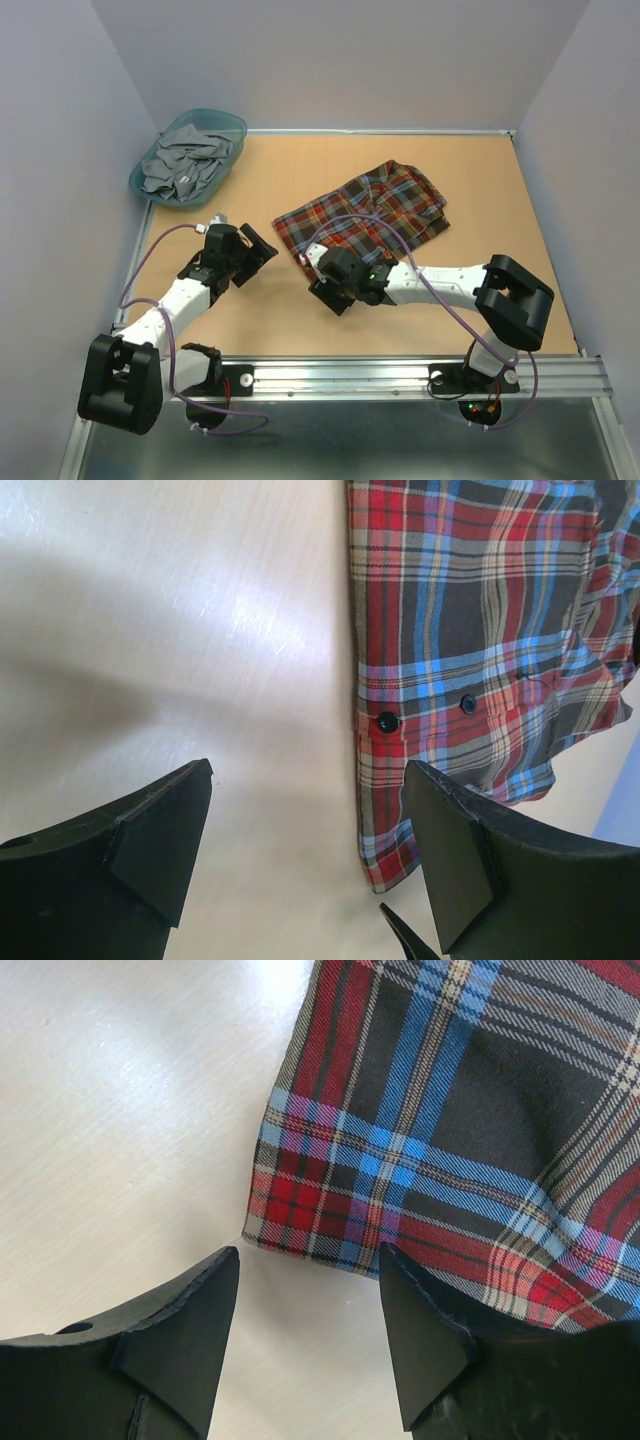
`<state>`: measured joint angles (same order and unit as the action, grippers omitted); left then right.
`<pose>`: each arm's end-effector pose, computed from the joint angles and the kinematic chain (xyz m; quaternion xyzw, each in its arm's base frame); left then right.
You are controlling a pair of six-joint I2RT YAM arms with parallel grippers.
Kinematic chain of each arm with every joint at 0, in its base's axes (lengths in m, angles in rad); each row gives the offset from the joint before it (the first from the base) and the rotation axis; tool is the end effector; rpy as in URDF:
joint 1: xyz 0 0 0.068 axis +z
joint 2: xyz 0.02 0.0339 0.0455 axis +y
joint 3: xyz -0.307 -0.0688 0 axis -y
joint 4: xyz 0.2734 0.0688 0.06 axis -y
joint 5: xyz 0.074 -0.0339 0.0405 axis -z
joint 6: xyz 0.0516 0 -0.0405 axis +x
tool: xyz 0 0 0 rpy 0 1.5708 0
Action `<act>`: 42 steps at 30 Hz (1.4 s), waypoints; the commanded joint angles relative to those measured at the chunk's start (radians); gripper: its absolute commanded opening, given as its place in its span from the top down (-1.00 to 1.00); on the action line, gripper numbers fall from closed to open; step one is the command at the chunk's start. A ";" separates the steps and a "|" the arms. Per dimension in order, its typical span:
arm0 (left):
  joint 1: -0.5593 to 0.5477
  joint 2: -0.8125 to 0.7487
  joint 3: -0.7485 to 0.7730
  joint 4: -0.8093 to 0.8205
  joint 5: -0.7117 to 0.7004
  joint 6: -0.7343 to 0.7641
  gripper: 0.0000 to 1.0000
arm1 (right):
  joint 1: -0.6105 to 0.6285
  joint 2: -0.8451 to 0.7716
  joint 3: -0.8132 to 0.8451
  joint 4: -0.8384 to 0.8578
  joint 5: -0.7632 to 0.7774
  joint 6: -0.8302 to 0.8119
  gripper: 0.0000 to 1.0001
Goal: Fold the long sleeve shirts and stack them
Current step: Fold the shirt
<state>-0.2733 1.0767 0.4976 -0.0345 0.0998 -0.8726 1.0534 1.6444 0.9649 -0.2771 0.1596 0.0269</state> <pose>0.2283 -0.0693 0.2122 -0.2397 0.8538 -0.2866 0.3625 0.1876 0.3131 0.1924 -0.4456 0.8396 0.0898 0.2975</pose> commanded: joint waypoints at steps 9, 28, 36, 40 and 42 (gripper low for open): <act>0.002 0.052 0.004 0.067 0.014 0.003 -0.79 | 0.013 0.091 0.008 0.038 -0.026 -0.019 -0.18; -0.044 0.127 -0.071 0.352 0.096 -0.135 -0.82 | 0.013 -0.052 0.123 0.030 -0.009 0.048 0.99; -0.119 0.307 -0.016 0.476 0.144 -0.167 -0.92 | 0.013 -0.067 0.113 0.041 -0.037 0.067 0.99; -0.122 0.374 -0.010 0.504 0.137 -0.207 -0.92 | 0.013 -0.078 0.100 0.056 -0.043 0.080 0.99; -0.122 0.410 -0.016 0.539 0.138 -0.220 -0.92 | 0.013 -0.087 0.092 0.059 -0.048 0.087 0.99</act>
<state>-0.3920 1.4410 0.4747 0.4549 0.2386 -1.0592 1.0573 1.6051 1.0336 -0.2611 0.1345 0.0879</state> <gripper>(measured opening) 0.957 0.036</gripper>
